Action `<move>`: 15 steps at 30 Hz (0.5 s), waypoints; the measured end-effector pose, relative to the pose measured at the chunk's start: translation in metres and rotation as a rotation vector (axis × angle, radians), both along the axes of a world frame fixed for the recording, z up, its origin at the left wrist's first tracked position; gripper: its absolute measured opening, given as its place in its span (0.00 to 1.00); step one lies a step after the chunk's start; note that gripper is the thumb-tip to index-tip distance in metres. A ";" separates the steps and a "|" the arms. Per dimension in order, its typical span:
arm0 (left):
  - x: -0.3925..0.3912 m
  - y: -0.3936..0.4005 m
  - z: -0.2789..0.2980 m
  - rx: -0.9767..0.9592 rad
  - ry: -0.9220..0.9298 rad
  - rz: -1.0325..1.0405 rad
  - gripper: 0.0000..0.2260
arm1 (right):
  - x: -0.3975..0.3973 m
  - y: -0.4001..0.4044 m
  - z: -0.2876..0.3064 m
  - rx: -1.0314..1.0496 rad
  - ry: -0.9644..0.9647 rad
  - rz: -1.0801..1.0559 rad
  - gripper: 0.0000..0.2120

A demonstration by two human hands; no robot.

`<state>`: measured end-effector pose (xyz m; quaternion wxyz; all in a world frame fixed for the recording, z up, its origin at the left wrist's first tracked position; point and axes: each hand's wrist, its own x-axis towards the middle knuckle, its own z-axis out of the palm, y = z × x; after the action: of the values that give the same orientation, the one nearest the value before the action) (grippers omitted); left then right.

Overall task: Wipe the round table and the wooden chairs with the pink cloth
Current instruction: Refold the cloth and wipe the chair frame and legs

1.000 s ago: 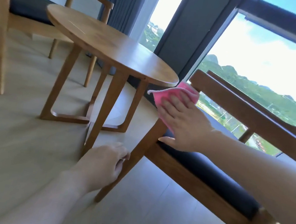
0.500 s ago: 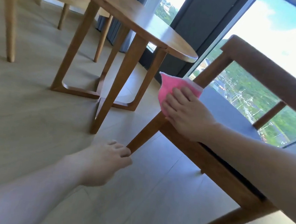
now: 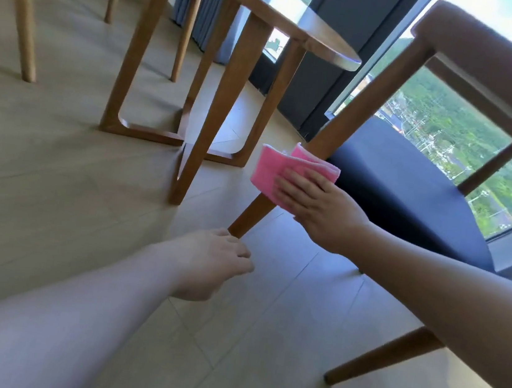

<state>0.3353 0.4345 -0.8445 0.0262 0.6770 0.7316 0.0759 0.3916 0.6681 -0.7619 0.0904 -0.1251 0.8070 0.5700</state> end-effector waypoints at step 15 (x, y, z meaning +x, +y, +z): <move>0.062 0.053 -0.006 0.004 0.030 -0.177 0.24 | 0.182 0.083 -0.017 -0.126 0.094 -0.249 0.34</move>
<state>0.3971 0.4878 -0.8505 0.0207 0.7400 0.6692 0.0646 0.5739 0.7513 -0.7786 0.1144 -0.0028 0.8539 0.5077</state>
